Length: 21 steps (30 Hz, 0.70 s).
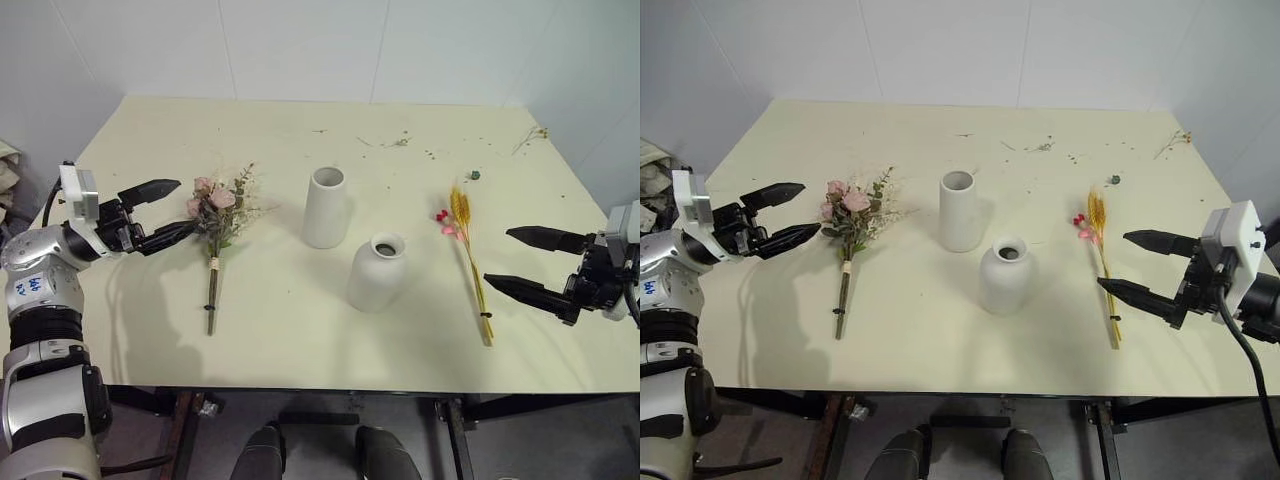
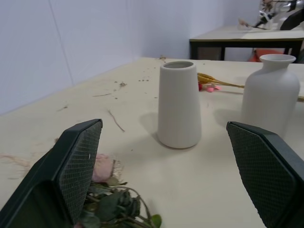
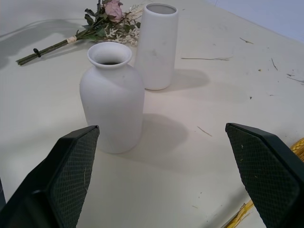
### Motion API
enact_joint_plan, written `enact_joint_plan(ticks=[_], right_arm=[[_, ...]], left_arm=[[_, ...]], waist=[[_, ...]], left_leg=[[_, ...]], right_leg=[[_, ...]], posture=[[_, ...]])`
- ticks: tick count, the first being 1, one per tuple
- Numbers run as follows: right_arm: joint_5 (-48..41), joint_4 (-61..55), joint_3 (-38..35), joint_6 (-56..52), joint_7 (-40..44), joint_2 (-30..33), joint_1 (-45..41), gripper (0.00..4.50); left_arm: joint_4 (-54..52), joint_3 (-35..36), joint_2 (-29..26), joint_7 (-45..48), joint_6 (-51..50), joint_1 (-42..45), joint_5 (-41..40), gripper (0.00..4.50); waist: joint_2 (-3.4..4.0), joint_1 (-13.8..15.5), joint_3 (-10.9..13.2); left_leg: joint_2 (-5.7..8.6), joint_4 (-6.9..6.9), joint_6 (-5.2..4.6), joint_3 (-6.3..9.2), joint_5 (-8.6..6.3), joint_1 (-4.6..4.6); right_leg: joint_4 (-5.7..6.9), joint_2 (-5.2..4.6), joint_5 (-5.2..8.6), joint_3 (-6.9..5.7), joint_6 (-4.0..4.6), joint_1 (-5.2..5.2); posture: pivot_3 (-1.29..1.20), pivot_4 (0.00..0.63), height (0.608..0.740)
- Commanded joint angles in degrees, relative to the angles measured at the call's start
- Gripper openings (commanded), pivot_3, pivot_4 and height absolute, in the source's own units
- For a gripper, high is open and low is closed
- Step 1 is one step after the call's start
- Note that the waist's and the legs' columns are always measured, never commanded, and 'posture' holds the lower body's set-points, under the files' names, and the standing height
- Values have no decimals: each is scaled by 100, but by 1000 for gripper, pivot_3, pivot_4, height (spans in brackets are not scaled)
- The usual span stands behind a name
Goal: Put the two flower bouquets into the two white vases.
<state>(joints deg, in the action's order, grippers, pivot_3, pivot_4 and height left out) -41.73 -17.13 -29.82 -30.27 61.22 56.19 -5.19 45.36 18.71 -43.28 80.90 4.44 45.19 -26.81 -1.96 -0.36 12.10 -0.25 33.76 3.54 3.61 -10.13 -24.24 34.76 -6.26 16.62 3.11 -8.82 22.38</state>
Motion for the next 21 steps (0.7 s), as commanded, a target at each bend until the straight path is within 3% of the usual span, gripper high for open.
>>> enact_joint_plan(ticks=[1, 6, 13, 21], right_arm=[[-95, -167, -189, 23, -84, -30, -21, 4500], [8, -160, -92, 94, -343, -189, -95, 4500], [832, 194, 461, -297, -1065, 130, -287, 4500], [1301, 909, 1402, -943, -1730, -132, -1266, 4500]], left_arm=[[-140, 58, -54, 83, 29, 179, -83, 4473], [-220, 107, -1, 153, 2, 105, -159, 4473], [-394, 127, 110, 531, -251, 147, -379, 4473], [-537, 161, 185, 557, -343, 301, -472, 4473]], waist=[[0, 4, 0], [0, 9, 0], [0, 11, 0], [2, -24, 1]], left_leg=[[0, 0, 0, 0, 0, 0], [0, 0, 0, 0, 0, 0], [1, 1, 0, 0, 0, 0], [-1, -3, 0, -4, 0, -1]], right_leg=[[0, 0, 0, 0, 0, 0], [-1, 0, -1, 0, -1, -1], [-2, -1, 9, 0, 18, 0], [0, 1, 5, 6, 9, 7]], posture=[[0, 150, 740], [0, 150, 740], [0, 150, 740], [0, 150, 740]])
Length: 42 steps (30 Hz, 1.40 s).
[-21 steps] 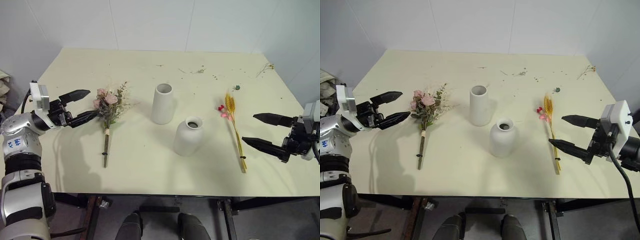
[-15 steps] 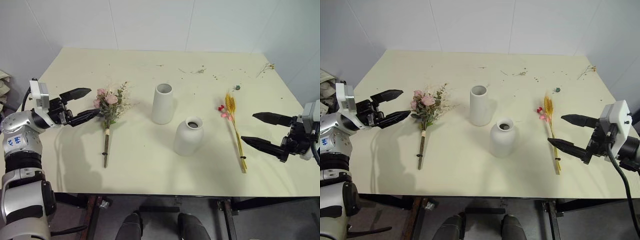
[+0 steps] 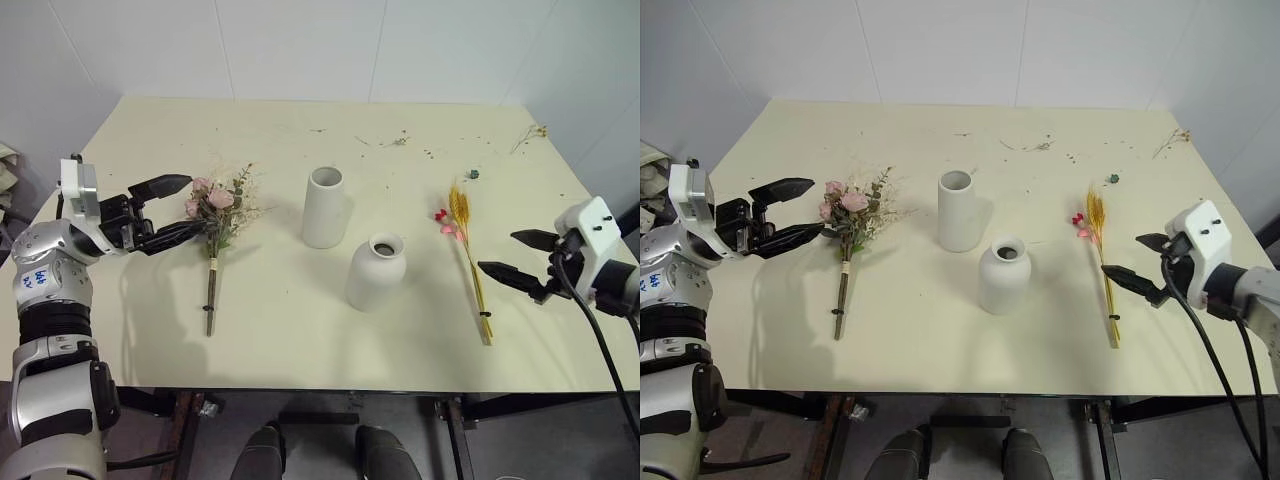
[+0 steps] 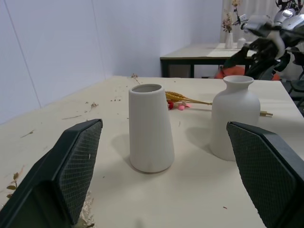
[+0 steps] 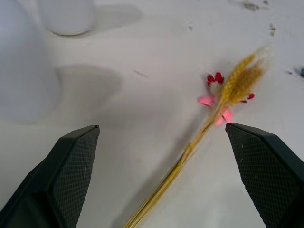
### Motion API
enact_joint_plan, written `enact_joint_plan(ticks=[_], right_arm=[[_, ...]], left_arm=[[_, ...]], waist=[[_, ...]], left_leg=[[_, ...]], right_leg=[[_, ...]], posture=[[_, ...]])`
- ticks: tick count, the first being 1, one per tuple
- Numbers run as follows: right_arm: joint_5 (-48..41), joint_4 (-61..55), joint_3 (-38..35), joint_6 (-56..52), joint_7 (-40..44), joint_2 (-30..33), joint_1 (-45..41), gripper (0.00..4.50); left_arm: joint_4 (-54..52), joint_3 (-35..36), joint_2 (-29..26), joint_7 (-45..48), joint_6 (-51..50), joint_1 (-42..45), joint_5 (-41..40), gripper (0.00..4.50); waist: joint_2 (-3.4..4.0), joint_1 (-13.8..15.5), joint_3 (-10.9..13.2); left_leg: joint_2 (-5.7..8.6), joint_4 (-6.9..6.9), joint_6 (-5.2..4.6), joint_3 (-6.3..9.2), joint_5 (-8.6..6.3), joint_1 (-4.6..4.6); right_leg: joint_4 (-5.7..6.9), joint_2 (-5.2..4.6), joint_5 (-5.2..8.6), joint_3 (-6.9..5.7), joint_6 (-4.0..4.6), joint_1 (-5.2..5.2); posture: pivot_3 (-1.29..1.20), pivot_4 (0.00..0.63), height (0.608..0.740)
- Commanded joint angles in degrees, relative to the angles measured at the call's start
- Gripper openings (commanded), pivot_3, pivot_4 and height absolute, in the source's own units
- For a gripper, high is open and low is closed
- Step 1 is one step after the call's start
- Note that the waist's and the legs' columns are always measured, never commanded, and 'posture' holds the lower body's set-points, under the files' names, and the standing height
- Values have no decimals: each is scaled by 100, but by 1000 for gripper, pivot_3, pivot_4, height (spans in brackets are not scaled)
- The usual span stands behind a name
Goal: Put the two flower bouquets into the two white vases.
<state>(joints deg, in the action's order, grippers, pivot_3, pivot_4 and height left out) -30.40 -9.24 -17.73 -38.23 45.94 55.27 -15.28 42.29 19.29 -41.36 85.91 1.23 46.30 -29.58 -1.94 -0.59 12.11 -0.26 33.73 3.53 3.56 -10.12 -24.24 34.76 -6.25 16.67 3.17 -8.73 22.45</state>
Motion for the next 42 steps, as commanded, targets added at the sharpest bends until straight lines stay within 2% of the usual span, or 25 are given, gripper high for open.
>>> enact_joint_plan(ticks=[1, 10, 14, 20, 23, 34, 35, 42], right_arm=[[306, 269, 375, -226, -303, -72, -390, 4500], [1307, 1723, 1454, -364, -864, -602, -1446, 4500], [1623, 2417, 1617, -238, -952, -796, -1846, 4500], [1731, 2860, 1694, -259, -801, -978, -2048, 4500], [1731, 2923, 1681, -370, -784, -1059, -2086, 3925], [1657, 2571, 1403, -386, -949, -1292, -2015, 145], [1621, 2522, 1338, -386, -956, -1301, -2008, 18], [1373, 1788, 816, -395, -965, -1253, -1953, 18]], left_arm=[[-214, 110, 43, 53, -17, 243, -223, 4473], [-380, 5, 335, 89, -121, 274, -244, 4473], [-729, 24, 375, 82, -314, 161, -334, 4473], [-1253, -5, 289, 167, -686, -104, -494, 4473], [-1432, -3, 254, 202, -872, -173, -588, 4500], [-1517, 19, 135, 224, -1168, -304, -741, 4500], [-1467, 33, 120, 247, -1193, -320, -751, 4500], [-1269, 54, 69, 346, -1229, -325, -832, 4500]], waist=[[0, -2, 0], [0, -12, 0], [0, -43, 0], [1, -120, 1], [1, -119, 1], [1, -117, 1], [1, -114, 1], [4, -112, 2]], left_leg=[[1, 0, 0, 0, 0, -1], [2, -2, 0, 0, 0, -3], [2, -5, 0, 0, 0, -4], [1, -14, 0, 0, 0, -2], [-2, -11, 0, 0, 0, 0], [-5, 3, 1, 1, 1, 4], [-5, 2, 1, 1, 1, 4], [-11, -16, 1, 1, 0, 2]], right_leg=[[0, 0, 0, 0, 0, 0], [-1, 0, -12, 0, -23, 2], [2, 1, -12, 0, -24, 5], [4, 3, -11, 1, -27, 7], [10, 6, -11, 1, -27, 6], [18, 10, -12, 5, -26, 2], [17, 11, -12, 5, -25, 3], [16, 16, -8, 5, -21, 13]], posture=[[0, 150, 740], [0, 150, 740], [0, 150, 740], [0, 150, 740], [0, 150, 740], [0, 150, 740], [0, 150, 740], [0, 150, 740]])
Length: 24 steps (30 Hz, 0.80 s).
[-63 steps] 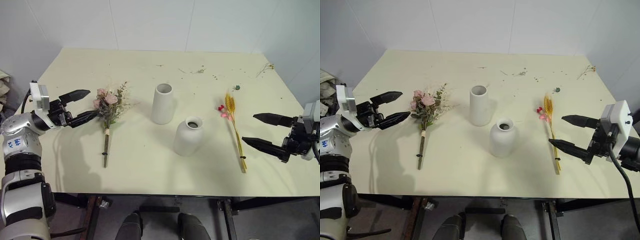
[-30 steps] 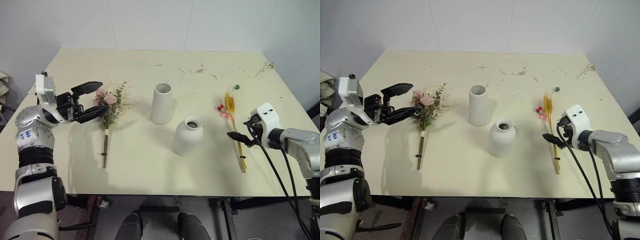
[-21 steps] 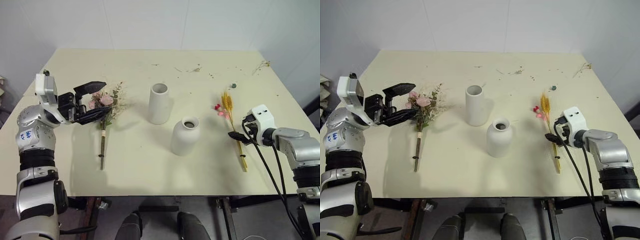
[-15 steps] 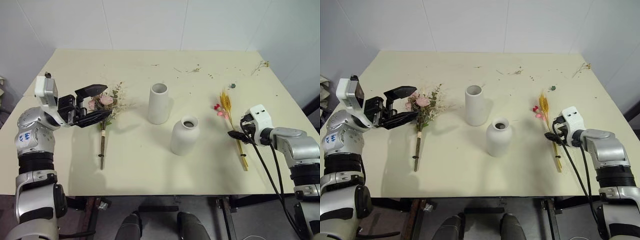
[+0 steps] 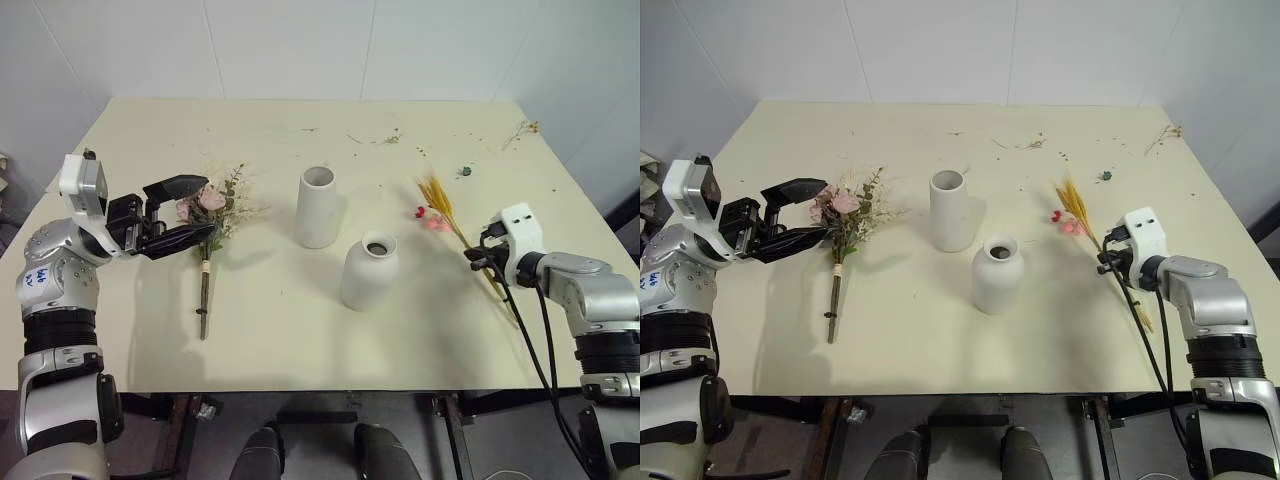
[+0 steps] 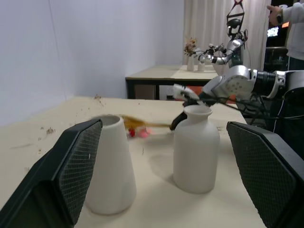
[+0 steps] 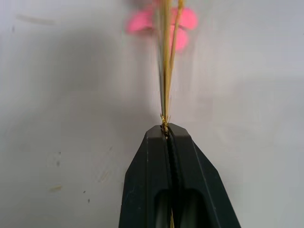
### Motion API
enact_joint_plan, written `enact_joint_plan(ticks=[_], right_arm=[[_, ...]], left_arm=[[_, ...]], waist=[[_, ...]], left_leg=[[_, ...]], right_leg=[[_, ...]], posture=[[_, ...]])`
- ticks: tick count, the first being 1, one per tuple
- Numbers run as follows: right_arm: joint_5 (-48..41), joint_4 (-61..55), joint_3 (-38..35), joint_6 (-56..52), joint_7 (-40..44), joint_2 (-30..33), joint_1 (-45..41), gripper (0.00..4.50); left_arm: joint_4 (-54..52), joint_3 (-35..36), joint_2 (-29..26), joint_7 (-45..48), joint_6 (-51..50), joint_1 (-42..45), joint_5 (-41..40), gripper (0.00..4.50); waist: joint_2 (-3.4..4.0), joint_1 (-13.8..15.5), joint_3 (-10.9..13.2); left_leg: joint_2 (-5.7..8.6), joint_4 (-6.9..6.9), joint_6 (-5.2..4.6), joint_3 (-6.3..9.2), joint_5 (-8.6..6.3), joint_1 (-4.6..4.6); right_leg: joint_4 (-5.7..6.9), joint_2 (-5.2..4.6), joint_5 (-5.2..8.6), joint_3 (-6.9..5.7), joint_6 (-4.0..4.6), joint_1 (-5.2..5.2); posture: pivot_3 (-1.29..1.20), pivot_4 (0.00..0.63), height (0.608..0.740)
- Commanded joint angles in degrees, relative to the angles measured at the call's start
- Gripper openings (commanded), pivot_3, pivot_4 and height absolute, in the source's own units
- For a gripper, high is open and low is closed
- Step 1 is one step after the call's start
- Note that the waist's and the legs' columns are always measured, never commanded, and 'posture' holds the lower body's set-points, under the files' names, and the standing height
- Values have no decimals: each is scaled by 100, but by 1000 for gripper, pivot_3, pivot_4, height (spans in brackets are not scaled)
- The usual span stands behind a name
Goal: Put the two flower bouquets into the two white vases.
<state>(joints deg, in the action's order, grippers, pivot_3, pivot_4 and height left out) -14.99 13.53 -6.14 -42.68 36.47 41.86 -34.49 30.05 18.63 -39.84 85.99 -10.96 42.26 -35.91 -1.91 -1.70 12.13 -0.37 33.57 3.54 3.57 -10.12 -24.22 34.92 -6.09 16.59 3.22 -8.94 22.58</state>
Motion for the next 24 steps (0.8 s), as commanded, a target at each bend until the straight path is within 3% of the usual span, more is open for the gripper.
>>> enact_joint_plan(ticks=[1, 10, 13, 24], right_arm=[[-211, -636, -412, 91, -12, 82, -36, 18], [-941, -2329, -905, 818, 30, -346, -369, 18], [-1427, -2796, -924, 665, -218, -768, -712, 18], [-2081, -3349, -669, 754, -784, -1839, -1406, 18]], left_arm=[[-20, 133, -73, 347, -9, 101, -226, 4500], [35, 210, 26, 301, -198, 274, -498, 4500], [78, 146, 32, 414, -222, 348, -500, 4500], [351, 14, -92, 647, -293, 811, -436, 4500]], waist=[[1, 0, 0], [3, -6, 2], [3, -4, 2], [5, 7, 3]], left_leg=[[-3, -1, 0, 0, 0, 0], [-47, -2, 10, 1, -6, 3], [-46, -1, 12, 1, -7, 3], [-48, -4, 13, 2, -8, 1]], right_leg=[[0, 2, 0, 0, 0, 1], [4, 52, 6, 0, 18, 3], [3, 52, 6, 2, 19, 2], [12, 53, 8, 1, 23, 9]], posture=[[0, 150, 740], [0, 150, 740], [0, 150, 740], [0, 150, 740]])
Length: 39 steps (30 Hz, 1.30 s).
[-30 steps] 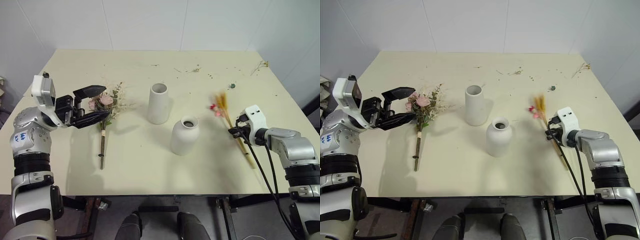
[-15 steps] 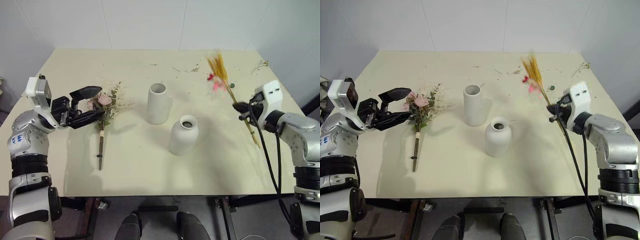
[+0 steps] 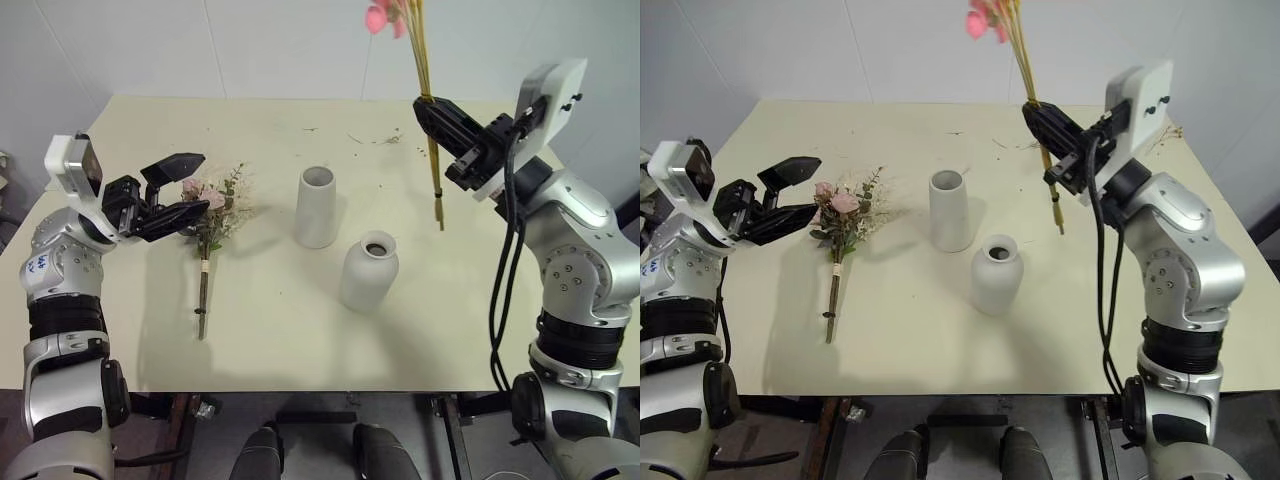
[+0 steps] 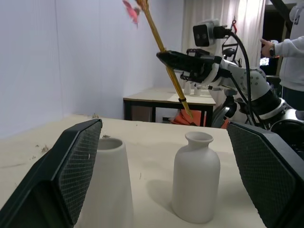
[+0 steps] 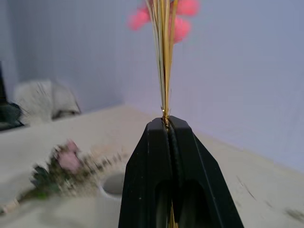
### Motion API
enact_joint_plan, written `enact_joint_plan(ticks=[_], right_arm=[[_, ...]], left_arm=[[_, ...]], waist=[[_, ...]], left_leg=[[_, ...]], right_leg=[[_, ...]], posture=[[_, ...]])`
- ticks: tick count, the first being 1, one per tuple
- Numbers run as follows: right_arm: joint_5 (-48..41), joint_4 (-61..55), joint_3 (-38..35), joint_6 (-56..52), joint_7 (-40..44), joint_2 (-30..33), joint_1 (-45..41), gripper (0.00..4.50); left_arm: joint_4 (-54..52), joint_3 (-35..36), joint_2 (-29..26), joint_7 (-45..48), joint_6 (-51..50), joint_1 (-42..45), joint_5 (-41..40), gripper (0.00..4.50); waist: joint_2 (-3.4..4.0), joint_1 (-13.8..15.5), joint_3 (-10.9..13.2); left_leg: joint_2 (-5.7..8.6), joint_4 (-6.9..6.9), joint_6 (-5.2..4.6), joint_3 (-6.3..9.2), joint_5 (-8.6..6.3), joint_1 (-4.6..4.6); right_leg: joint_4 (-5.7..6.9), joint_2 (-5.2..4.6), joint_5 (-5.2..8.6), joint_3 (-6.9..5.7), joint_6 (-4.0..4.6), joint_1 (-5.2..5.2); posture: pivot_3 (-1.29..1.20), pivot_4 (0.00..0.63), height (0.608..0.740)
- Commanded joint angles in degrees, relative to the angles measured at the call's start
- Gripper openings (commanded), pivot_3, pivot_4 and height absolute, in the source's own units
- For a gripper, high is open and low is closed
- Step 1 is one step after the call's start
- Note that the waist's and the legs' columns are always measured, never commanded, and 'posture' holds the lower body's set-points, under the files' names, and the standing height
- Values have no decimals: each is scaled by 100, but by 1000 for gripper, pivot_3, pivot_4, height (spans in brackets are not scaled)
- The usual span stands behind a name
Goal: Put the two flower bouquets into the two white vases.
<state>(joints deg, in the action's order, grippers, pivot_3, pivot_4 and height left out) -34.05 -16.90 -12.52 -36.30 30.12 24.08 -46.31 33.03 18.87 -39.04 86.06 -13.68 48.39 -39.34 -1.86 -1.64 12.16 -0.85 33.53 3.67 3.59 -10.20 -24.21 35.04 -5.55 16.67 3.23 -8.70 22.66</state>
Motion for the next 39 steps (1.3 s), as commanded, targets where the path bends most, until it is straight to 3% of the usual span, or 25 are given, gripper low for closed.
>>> enact_joint_plan(ticks=[1, 18, 39], right_arm=[[-204, -324, -10, 118, -163, -93, -247, 18], [-346, -517, 289, 352, -209, -431, 209, 18], [-272, -534, 875, 1116, -219, -1341, 575, 18]], left_arm=[[73, -37, -202, 643, -24, 241, -95, 4500], [534, -1030, -1013, 644, -127, 1118, -143, 4500], [362, -1196, -1026, 644, -118, 868, -329, 4500]], waist=[[0, -1, 0], [2, -13, 1], [3, -9, 2]], left_leg=[[0, 0, 0, 0, 0, 0], [-5, -24, 0, -2, 0, 0], [-7, -30, 0, -2, 0, -1]], right_leg=[[0, 0, 0, 0, 0, 0], [-1, 6, 6, 0, 9, 13], [-1, 8, 7, 0, 13, 15]], posture=[[0, 150, 740], [0, 150, 740], [0, 150, 740]])
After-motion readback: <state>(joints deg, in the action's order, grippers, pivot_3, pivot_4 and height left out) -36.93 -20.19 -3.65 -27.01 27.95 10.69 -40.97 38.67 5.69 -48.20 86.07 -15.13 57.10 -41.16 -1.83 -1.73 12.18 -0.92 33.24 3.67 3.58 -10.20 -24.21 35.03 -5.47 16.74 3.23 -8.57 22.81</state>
